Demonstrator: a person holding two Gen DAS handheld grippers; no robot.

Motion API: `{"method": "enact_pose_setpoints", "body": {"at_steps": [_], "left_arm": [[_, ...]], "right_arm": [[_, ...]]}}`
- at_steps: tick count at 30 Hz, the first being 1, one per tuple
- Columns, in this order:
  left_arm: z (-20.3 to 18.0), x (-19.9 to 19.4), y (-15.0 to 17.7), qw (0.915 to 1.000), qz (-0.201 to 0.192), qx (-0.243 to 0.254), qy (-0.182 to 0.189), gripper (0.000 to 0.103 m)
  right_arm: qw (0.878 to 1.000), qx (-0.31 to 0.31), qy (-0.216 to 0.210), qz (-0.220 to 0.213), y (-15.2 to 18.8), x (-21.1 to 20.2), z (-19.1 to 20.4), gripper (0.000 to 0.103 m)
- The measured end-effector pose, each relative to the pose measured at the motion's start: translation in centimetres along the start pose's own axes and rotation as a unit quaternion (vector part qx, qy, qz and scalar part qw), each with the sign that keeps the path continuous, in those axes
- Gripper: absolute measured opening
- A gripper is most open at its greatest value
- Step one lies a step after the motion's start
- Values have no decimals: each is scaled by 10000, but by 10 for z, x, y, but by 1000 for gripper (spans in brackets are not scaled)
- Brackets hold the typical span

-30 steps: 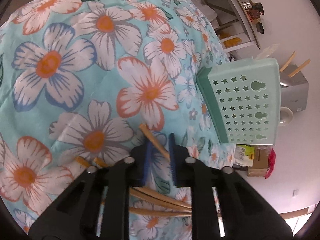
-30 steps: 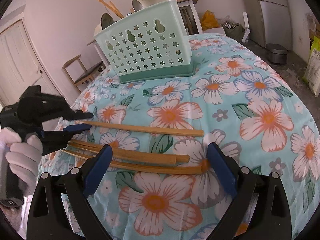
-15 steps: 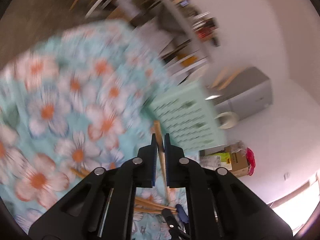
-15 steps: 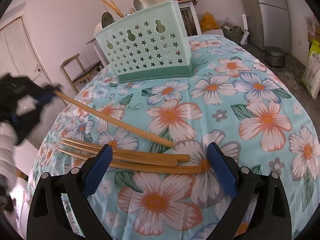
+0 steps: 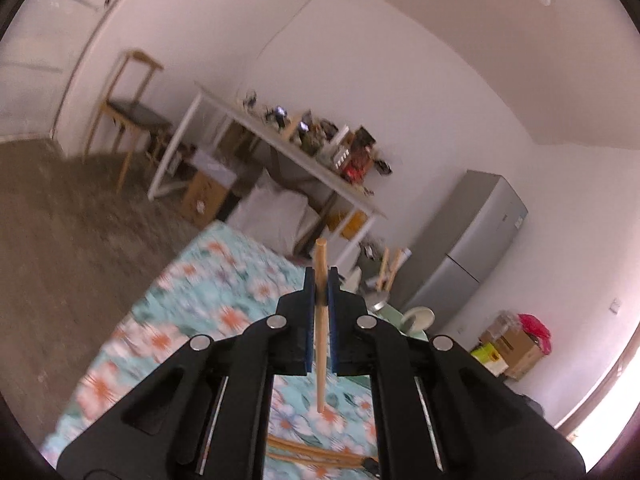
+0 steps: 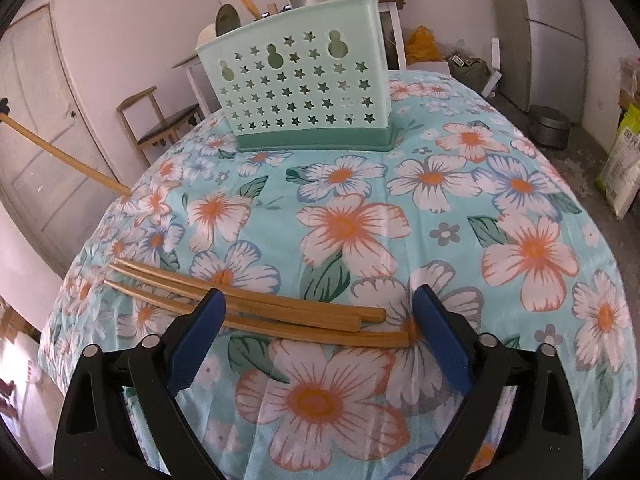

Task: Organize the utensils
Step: 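Lift the chopstick upright with the left gripper while the right grasps another chopstick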

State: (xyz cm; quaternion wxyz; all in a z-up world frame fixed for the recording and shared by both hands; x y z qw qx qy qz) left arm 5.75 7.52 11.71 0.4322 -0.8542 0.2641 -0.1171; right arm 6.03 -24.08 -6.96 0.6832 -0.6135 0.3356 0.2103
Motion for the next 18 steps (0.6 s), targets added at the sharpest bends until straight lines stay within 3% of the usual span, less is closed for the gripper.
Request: {"method": "enact_pose_setpoints", "body": {"at_steps": [3,6,8,12,18], "left_arm": [[2,-11,-8,9997,-168,156,-47,5],[5,-15,-12,9996,-229,184,-44,5],[8,-16,-12,9995,-250,167,-69,5],[13,-18,-13,9995,-278,141,-80,5],[15,-22,-14,9993,-321,134,-99,5]], "right_arm": [[9976,-613,-159,-277,-9,-18,29,74],[9855,-1549,-355,-595,-13,-34,69,67],[9667,-2410,-452,-736,-9,-39,104,60],[9304,-3551,-559,-715,5,-33,146,41],[8908,-4468,-601,-575,15,-24,175,30]]}}
Point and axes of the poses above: each gripper's, at about its wrist camera, not at the fingertips, and x roughly the way its jaws point, z to its left, y to its underside, the point moved 3 cm from there along x, roughly the way its jaws point, and after that the axes turned 15 degrees about y, right-handed, at the moved point
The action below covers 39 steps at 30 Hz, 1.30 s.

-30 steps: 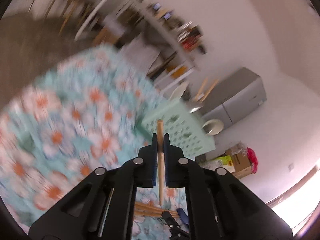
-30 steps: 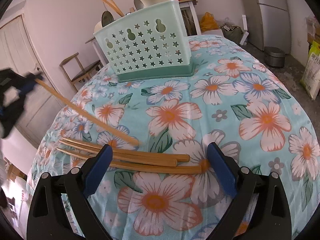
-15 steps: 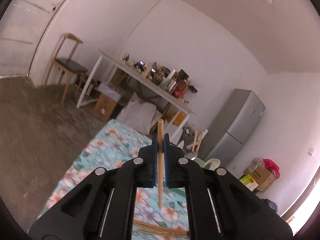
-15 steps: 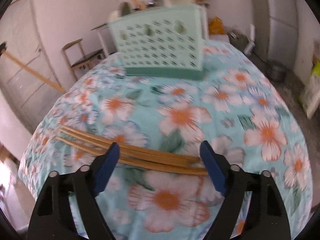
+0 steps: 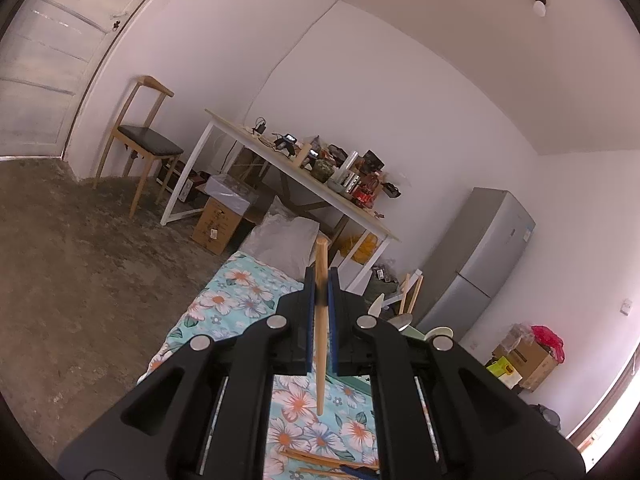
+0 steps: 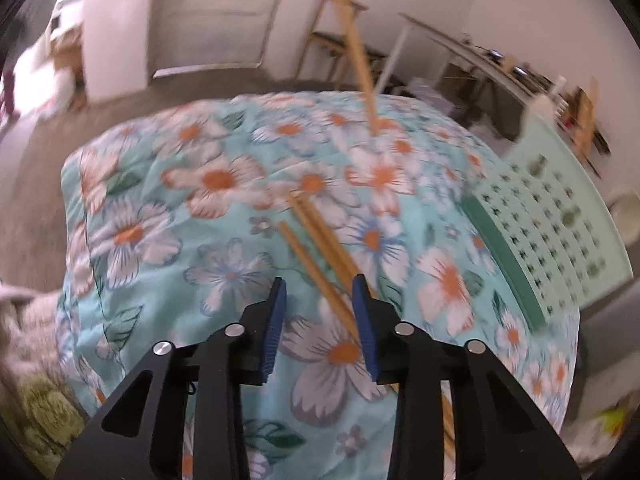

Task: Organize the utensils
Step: 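Lift the chopstick upright with the left gripper while the right grasps another chopstick, then lower the chopstick into the holder and open the left gripper while the right lifts its chopstick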

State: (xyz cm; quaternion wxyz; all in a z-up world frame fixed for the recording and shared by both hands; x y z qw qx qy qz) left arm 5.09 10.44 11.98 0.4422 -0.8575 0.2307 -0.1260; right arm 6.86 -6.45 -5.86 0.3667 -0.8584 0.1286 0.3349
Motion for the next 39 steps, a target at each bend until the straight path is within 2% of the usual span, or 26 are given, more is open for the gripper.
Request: {"method": "enact_pose_setpoints", "body": {"at_steps": [5,7,10,15,21,24,28,33,39], "left_arm": [[3,1,0,10000,3,-81,0,5],[7,3,0,9999,-10,-106,-14,5],[7,4,-2,9999,-41,-127,-41,5],[7,8,-4,9999,-50,-103,-51,5],[-4,12,-14,9999,-109,59,-42,5],[-17,16,-23,9997,-142,187,66,5],[-40,22,-36,9987,-174,340,340,5],[-82,38,-56,9951,-280,514,797,5],[-133,78,-64,9881,-349,823,1249,5]], "right_arm": [[9989,-463,-93,69,-12,10,8,22],[9980,-616,-132,69,-16,14,13,15],[9974,-693,-179,52,-23,18,16,13],[9987,-279,-433,65,-27,17,0,10],[9955,765,-462,-303,-32,-17,-49,6],[9877,1402,-428,-536,-31,-39,-84,6],[9709,2209,-387,-838,-20,-68,-132,6],[9420,3107,-342,-1222,8,-99,-181,6],[9129,3725,-251,-1652,36,-123,-223,6]]}}
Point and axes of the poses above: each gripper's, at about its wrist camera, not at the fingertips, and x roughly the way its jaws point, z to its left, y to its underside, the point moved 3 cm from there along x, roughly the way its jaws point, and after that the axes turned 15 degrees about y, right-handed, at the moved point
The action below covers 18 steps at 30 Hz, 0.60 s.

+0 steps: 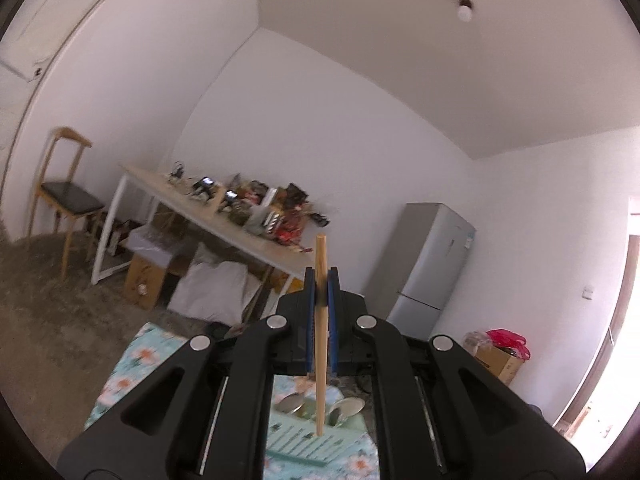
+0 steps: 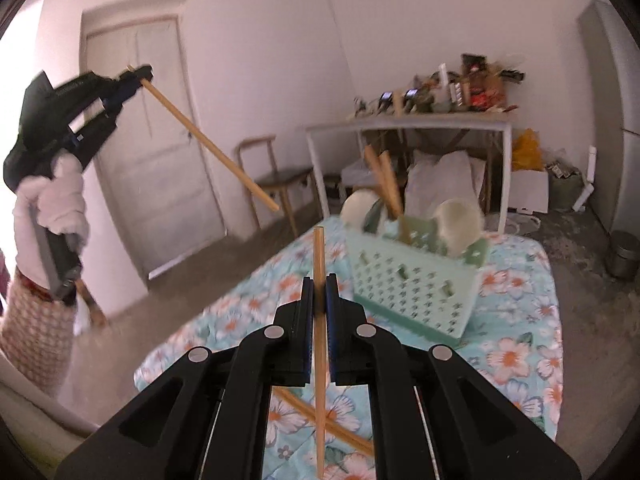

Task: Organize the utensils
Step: 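Lower the chopstick into the holder and open the left gripper while the right lifts its chopstick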

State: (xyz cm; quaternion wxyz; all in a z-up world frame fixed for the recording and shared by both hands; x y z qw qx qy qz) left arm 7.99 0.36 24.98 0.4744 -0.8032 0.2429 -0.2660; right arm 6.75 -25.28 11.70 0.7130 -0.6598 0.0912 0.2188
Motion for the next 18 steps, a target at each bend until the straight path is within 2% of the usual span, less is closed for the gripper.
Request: {"method": "enact_pose_setpoints", "body": {"at_steps": [8,18], "left_arm": [[-11,83,24,9997,227,17,81,5],[10,149,68,9981,563,93,-226,5]], "right_arm": [[9985,421,-4,-338,-10,-11,-43,6],[9968,710,-53,-355,-6,-5,-72,6]]}}
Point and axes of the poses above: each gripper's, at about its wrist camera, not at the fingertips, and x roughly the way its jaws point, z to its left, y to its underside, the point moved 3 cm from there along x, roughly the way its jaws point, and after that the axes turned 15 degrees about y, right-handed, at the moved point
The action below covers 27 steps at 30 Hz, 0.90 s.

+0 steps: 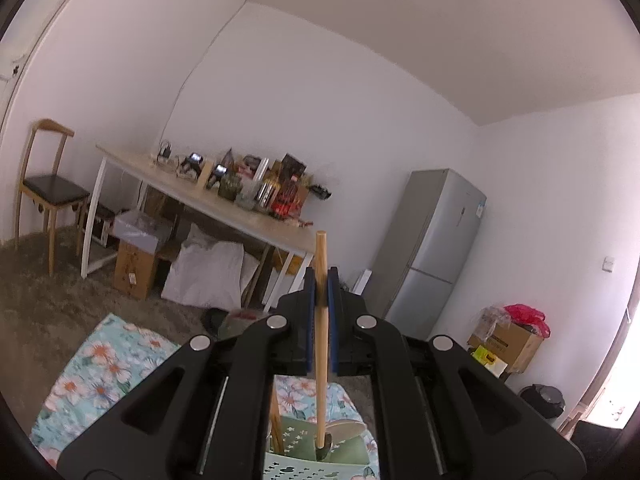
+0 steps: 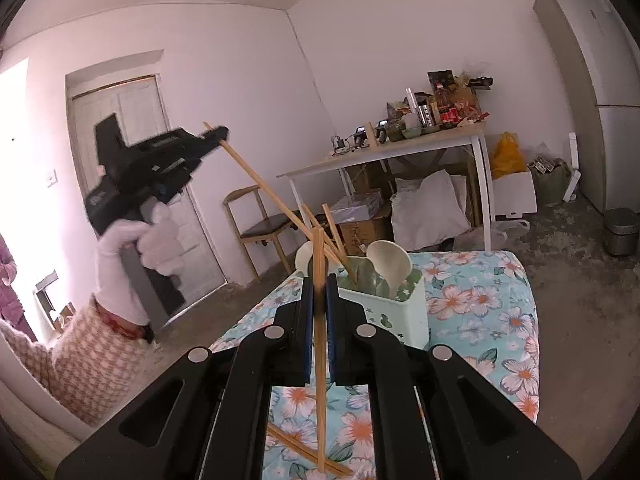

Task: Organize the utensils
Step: 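Lower the chopstick into the holder and open the left gripper while the right lifts its chopstick, then lower the chopstick into the mint-green holder and open the right gripper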

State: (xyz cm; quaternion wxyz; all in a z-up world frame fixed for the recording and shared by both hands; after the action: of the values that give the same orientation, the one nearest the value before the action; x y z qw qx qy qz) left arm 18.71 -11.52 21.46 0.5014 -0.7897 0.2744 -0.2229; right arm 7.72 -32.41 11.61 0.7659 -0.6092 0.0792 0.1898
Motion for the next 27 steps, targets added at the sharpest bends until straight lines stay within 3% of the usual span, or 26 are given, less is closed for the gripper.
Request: {"method": "enact_pose_setpoints", "body": {"at_steps": [6,12,20,27], "left_arm": [[31,31,38,9985,433,-196,-273,5],[46,17,55,9958,673,-572,-236,7],[42,-21,44,9974,560,-435,-145,40],[37,-66,43,9982,541,-169,-202,66]], "right_arm": [[10000,16,50,52,3,4,-6,6],[9999,-8,87,85,3,5,-8,6],[9998,-146,128,-89,-10,-2,3,6],[9968,-521,48,-599,-53,-14,25,6]]}}
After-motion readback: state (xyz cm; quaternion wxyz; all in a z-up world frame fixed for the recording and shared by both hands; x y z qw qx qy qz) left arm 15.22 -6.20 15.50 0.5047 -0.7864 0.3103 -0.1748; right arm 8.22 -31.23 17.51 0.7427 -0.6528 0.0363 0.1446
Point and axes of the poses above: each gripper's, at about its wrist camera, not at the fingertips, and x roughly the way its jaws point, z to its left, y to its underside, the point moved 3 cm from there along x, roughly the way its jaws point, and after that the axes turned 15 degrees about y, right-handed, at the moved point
